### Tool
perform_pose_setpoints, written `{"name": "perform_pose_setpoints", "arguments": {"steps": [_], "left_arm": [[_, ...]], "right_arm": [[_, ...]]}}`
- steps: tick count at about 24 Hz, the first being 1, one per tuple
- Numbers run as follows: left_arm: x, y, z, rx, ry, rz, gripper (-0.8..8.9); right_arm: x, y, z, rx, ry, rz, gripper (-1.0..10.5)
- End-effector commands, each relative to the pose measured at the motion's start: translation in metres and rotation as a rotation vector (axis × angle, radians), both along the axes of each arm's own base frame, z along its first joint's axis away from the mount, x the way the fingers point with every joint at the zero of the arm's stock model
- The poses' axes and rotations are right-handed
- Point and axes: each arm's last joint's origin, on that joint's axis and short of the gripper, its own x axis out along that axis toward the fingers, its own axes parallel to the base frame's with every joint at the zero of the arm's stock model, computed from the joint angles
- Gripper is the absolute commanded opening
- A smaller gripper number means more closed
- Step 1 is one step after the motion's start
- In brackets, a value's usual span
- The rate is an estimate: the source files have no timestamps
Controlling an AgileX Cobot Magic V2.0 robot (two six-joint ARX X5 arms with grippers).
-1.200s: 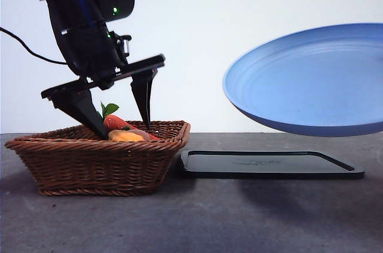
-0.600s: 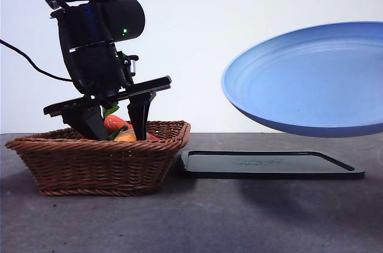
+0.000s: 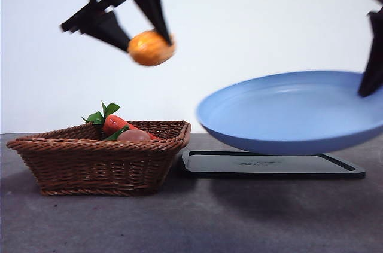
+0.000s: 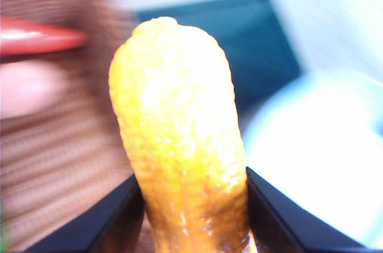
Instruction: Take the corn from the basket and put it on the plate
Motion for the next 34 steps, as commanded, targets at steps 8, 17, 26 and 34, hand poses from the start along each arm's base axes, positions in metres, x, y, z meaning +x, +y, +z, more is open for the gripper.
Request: {"name": "perform_pose_setpoints", "arguments": {"steps": [8, 17, 26, 34], "left_arm": [[-0.023, -0.085, -0.038, 0.076, -0.062, -0.353, 2.04], [-0.022, -0.105, -0.075, 0.143, 0.002, -0.405, 3.33], [-0.024, -0.103, -0.063, 0.123, -0.023, -0.405, 3.66], [-0.03, -0.094, -0.019, 0.048, -0.121, -0.393, 3.66]], "right_arm": [[0.025, 0.007, -0.023, 0.116, 0.118, 0.013, 0.0], [0.025, 0.007, -0.023, 0.117, 0.113, 0.014, 0.0], [0.026, 0.007, -0.022, 0.117, 0.101, 0.013, 0.0], [0.03, 0.003, -0.022, 0.119, 0.081, -0.008, 0.0]]}}
